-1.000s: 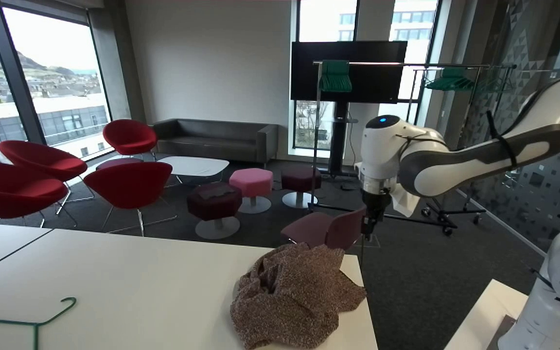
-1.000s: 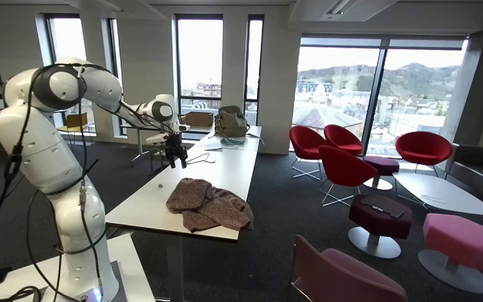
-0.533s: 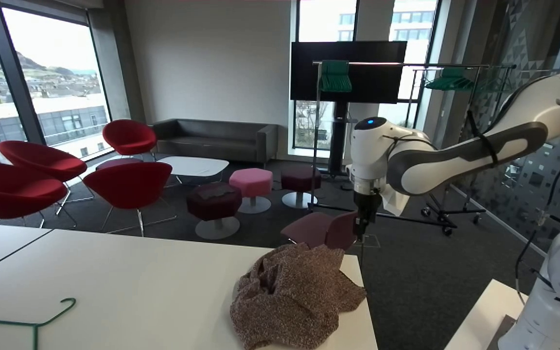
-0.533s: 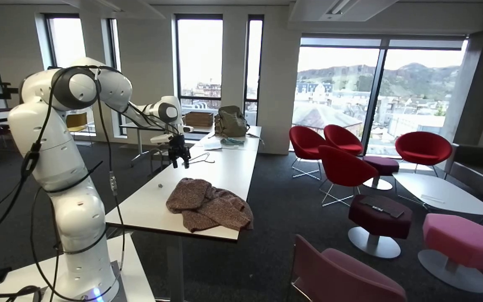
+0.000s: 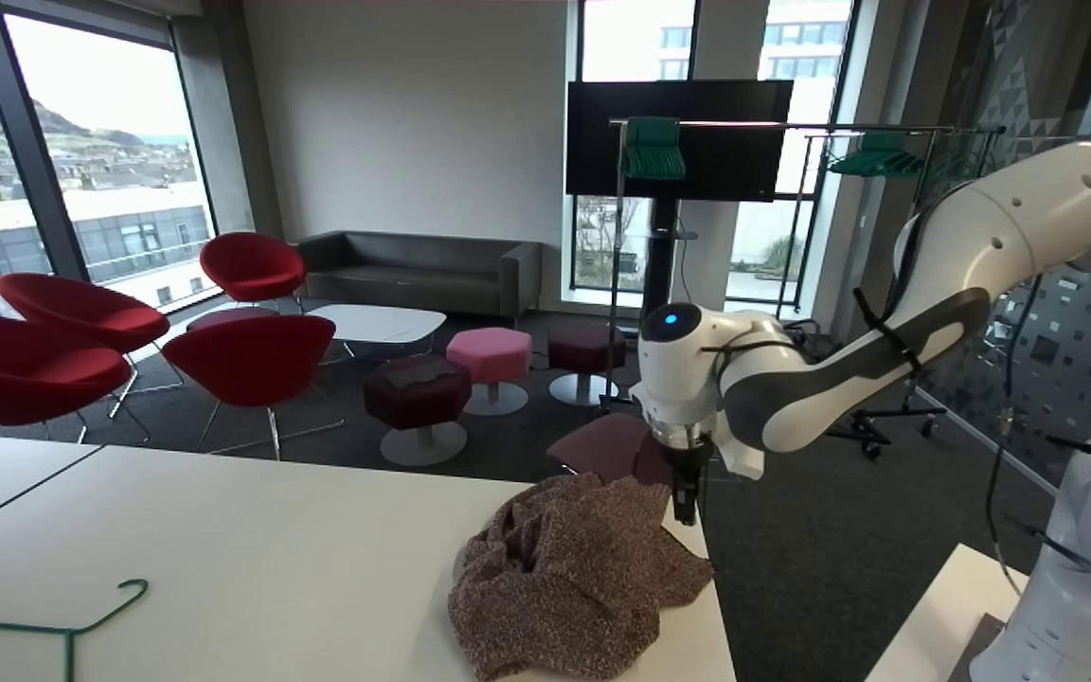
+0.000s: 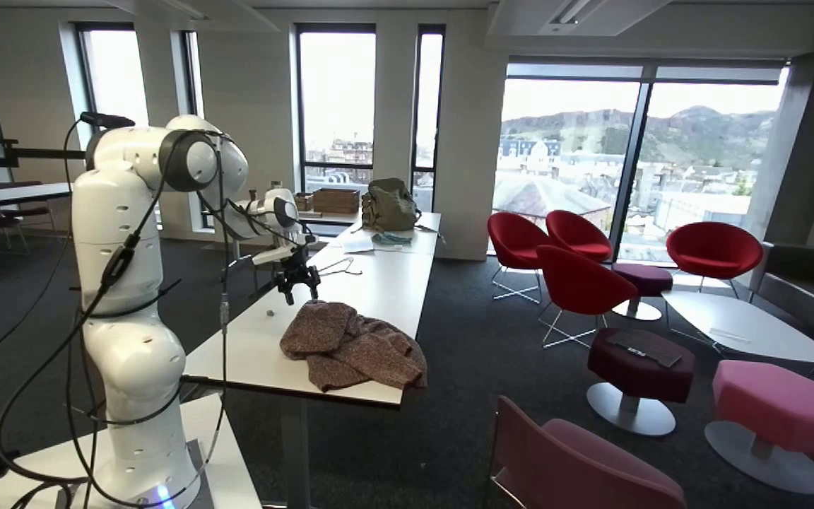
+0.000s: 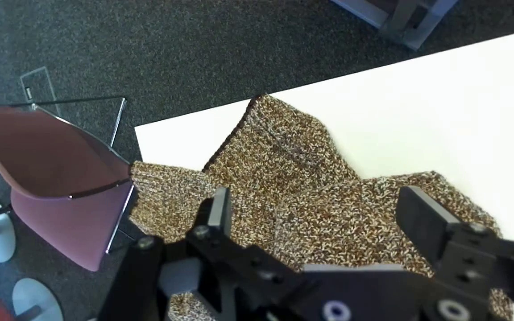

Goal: Hang the jersey on the back of the chair

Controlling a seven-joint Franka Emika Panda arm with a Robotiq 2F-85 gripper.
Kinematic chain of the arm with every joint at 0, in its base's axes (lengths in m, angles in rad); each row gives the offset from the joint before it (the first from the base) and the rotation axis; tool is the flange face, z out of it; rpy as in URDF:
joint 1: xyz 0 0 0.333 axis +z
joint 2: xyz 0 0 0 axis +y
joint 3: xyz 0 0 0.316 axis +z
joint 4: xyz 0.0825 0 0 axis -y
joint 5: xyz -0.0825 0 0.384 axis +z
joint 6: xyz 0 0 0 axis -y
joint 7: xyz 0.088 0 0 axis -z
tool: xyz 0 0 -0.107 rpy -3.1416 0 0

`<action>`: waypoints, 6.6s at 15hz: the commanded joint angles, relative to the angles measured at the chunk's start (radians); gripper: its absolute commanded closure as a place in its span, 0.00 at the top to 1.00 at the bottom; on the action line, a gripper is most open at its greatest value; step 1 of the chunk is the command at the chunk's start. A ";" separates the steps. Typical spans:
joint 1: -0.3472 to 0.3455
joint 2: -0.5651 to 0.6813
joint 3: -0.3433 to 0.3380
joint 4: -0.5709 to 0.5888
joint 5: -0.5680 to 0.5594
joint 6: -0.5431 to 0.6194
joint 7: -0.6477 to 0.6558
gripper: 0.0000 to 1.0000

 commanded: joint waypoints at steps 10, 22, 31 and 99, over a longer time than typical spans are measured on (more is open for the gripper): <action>0.296 0.358 -0.105 0.288 -0.217 -0.007 -0.007 1.00; 0.418 0.566 -0.163 0.468 -0.251 -0.084 -0.029 1.00; 0.595 0.791 -0.287 0.809 -0.228 -0.185 -0.067 1.00; 0.282 -0.294 -0.238 -0.199 0.033 0.708 0.082 0.03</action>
